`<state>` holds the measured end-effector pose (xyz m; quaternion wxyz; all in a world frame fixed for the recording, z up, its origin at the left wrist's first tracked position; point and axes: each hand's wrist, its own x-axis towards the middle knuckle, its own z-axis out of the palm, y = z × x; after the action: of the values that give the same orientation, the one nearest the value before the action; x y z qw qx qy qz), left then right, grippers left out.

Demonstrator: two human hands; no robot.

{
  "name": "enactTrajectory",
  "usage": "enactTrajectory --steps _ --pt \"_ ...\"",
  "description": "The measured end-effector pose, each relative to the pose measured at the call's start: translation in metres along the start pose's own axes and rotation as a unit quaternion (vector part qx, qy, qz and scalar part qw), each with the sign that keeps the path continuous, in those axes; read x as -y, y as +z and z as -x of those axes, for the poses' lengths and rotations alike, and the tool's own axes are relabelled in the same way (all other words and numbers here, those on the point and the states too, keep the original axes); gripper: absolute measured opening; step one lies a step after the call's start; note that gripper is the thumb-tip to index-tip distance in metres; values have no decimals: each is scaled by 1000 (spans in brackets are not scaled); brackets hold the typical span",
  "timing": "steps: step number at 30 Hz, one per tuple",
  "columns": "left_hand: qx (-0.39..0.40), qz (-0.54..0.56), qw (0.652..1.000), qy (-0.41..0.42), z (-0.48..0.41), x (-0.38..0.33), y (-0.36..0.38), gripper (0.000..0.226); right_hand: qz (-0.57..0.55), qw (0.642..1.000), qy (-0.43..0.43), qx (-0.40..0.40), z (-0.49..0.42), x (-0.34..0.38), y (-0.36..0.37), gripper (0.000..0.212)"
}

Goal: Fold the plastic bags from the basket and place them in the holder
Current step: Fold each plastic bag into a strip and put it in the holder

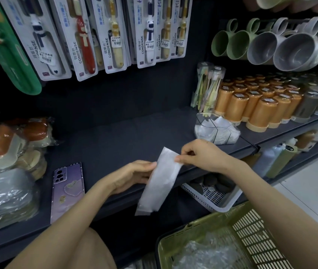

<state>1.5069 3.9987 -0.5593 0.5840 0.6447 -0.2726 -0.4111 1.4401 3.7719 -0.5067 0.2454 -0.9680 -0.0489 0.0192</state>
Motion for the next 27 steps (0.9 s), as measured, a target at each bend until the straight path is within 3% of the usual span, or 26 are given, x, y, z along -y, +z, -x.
enactTrajectory --steps 3,7,10,14,20,24,27 --pt "17 -2 1000 -8 3 1 2 52 -8 999 0 32 -5 2 -8 38" --pt "-17 1 1000 -5 7 3 10 45 -8 998 -2 59 -5 9 -19 37" --pt "-72 49 996 13 9 5 16 50 -116 993 15 9 4 12 -16 41" --pt "-133 121 983 38 10 7 29 46 -416 903 102 -10 31 16 25 33" --pt "-165 177 970 40 11 3 44 38 -558 819 118 -57 44 28 61 18" --pt "-168 182 968 34 11 0 48 36 -556 820 75 -108 44 30 68 13" --pt "-137 232 963 19 11 -4 46 28 -489 856 31 -166 42 27 71 22"
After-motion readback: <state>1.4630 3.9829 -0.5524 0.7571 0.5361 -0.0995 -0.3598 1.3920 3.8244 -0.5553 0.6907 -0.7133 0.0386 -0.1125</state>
